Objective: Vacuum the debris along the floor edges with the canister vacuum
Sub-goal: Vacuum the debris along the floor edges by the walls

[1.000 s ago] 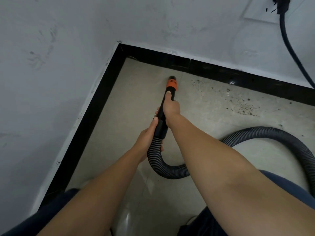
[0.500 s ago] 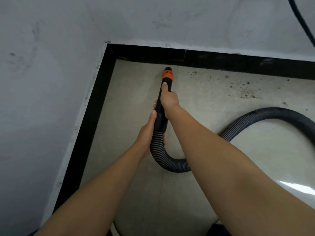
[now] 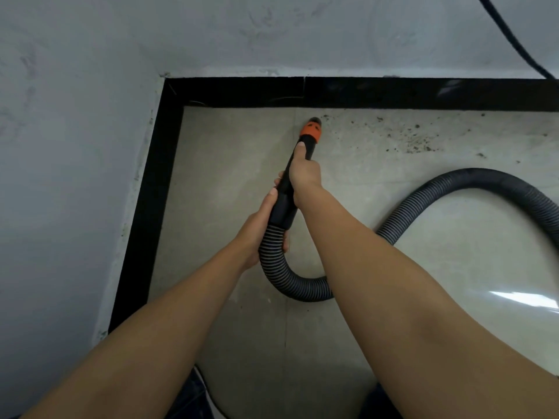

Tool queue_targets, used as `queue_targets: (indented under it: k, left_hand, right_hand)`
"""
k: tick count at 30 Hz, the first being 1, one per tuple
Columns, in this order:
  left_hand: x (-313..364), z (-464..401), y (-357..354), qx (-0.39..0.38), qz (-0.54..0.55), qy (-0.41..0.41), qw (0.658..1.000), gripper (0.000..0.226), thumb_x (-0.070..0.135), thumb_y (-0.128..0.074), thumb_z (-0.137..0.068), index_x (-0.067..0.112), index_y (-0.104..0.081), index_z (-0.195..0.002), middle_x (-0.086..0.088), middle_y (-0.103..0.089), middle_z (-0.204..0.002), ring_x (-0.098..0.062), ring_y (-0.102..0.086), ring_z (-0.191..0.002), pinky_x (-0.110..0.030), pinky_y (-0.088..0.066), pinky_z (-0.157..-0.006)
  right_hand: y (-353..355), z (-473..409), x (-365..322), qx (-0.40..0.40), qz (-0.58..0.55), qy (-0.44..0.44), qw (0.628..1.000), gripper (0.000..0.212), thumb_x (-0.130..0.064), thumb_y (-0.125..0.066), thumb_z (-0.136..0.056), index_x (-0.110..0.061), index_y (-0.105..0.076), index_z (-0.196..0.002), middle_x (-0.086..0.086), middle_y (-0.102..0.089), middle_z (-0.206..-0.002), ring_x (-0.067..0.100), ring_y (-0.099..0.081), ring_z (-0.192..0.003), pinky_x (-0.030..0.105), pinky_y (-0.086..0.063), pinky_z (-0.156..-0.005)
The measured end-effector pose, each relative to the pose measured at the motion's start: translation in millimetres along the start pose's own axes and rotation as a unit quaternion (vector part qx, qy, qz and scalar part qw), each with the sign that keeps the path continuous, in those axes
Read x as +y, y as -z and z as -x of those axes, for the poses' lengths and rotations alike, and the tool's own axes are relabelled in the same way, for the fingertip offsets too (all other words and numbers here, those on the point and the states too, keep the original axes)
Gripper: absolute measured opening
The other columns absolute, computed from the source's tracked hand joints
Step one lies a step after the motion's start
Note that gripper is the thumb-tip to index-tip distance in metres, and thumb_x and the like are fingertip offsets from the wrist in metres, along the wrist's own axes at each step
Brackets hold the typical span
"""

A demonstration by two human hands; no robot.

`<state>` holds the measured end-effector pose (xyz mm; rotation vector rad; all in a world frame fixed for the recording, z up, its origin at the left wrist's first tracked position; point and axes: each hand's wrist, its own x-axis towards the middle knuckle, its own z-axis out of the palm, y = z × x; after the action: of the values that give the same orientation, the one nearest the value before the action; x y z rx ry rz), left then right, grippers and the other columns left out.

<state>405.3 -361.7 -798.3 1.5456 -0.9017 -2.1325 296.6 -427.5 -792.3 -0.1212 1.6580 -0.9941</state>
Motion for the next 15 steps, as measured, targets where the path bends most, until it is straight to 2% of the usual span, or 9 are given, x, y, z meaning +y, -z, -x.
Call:
queue_targets:
  k: [4,8,15]
  left_hand:
    - [3,-2,3,-0.002,-0.004,0.003,1.000,0.061,0.065,-0.034,-0.093,0.014,-0.066,-0.096,-0.013,-0.050,-0.063,-0.022,-0.047,-0.047,-0.027,-0.042,-0.045]
    - [7,-10,8,-0.021,-0.025,0.022,0.999,0.069,0.067,-0.036,-0.090,0.005,-0.061,-0.104,-0.014,-0.050,-0.064,-0.022,-0.050,-0.045,-0.027,-0.046,-0.045]
    - [15,-24,-9,-0.050,-0.046,0.031,0.997,0.071,0.068,-0.037,-0.089,0.001,-0.060,-0.100,-0.012,-0.052,-0.062,-0.021,-0.052,-0.045,-0.027,-0.047,-0.045]
  right_hand:
    - [-5,1,-2,0.003,-0.005,-0.001,1.000,0.044,-0.051,-0.036,-0.099,-0.009,-0.049,-0.101,0.009,-0.060,-0.072,0.021,-0.060,-0.056,0.034,-0.057,-0.063]
    - [0,-1,-3,0.033,-0.019,0.001,0.999,0.046,-0.052,-0.033,-0.099,-0.009,-0.048,-0.103,0.008,-0.060,-0.072,0.019,-0.059,-0.055,0.028,-0.052,-0.054]
    - [20,-13,-14,0.068,-0.021,0.002,0.997,0.048,-0.054,-0.033,-0.098,-0.009,-0.050,-0.103,0.008,-0.061,-0.075,0.019,-0.060,-0.057,0.029,-0.053,-0.055]
